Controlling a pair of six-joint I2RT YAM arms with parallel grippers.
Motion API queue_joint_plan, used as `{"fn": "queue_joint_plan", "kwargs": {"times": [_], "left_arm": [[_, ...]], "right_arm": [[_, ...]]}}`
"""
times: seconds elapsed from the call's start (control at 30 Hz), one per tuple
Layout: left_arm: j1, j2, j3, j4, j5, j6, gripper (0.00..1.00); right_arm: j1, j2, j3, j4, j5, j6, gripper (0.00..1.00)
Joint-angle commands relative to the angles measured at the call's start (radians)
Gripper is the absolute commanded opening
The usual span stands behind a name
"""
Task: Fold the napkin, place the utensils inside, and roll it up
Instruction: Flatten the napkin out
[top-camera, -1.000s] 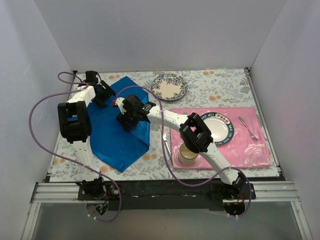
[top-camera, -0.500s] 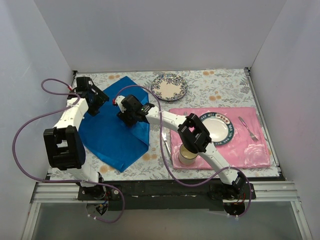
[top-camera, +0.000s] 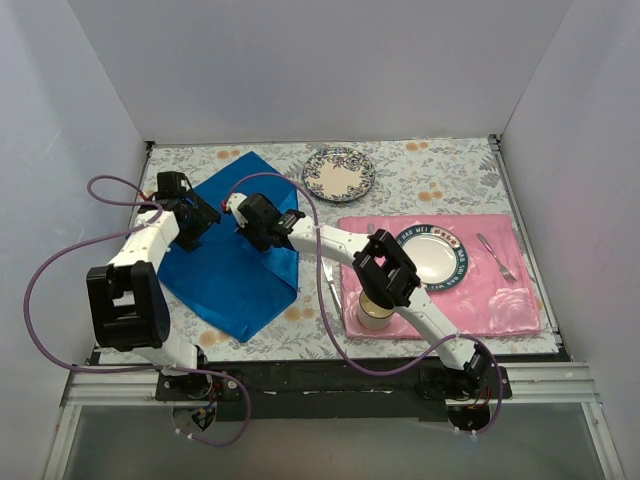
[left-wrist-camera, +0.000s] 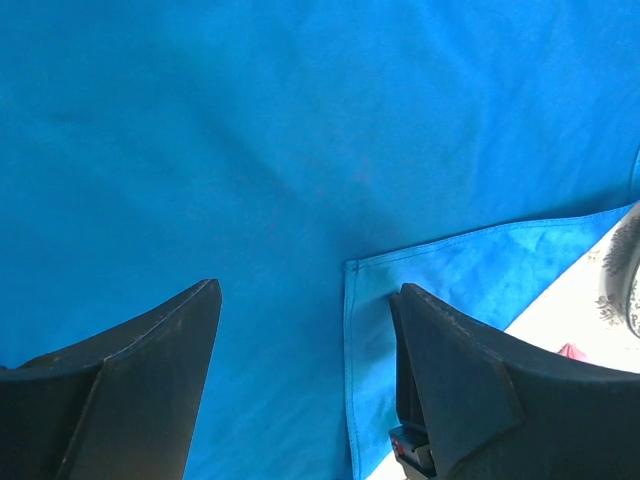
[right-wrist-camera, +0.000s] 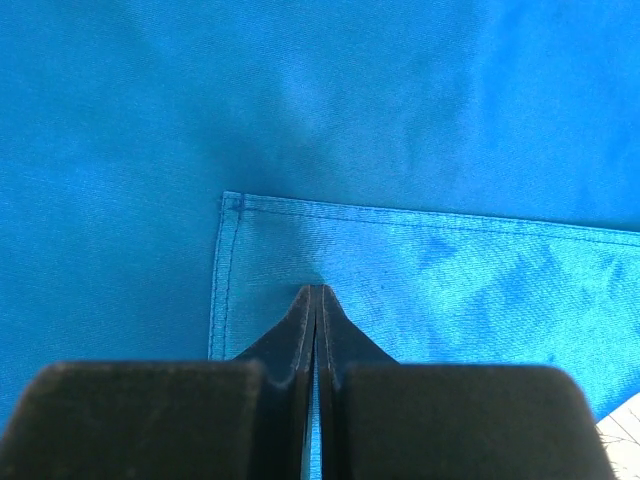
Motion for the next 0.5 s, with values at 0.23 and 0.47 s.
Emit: {"fn": "queue_joint_plan", "kwargs": {"times": [0.23, 0.47], "left_arm": [[0.036, 0.170, 0.144, 0.035, -0.014, -0.092, 0.65], [0.088, 0.228, 0.043, 0.012, -0.060, -0.129, 0.55]], "right_arm": [[-0.038, -0.172, -0.034, 0.039, -0.066, -0.033, 0.26], [-0.033, -0.149, -0.011, -0.009, -0.191, 0.007, 0.49]]}}
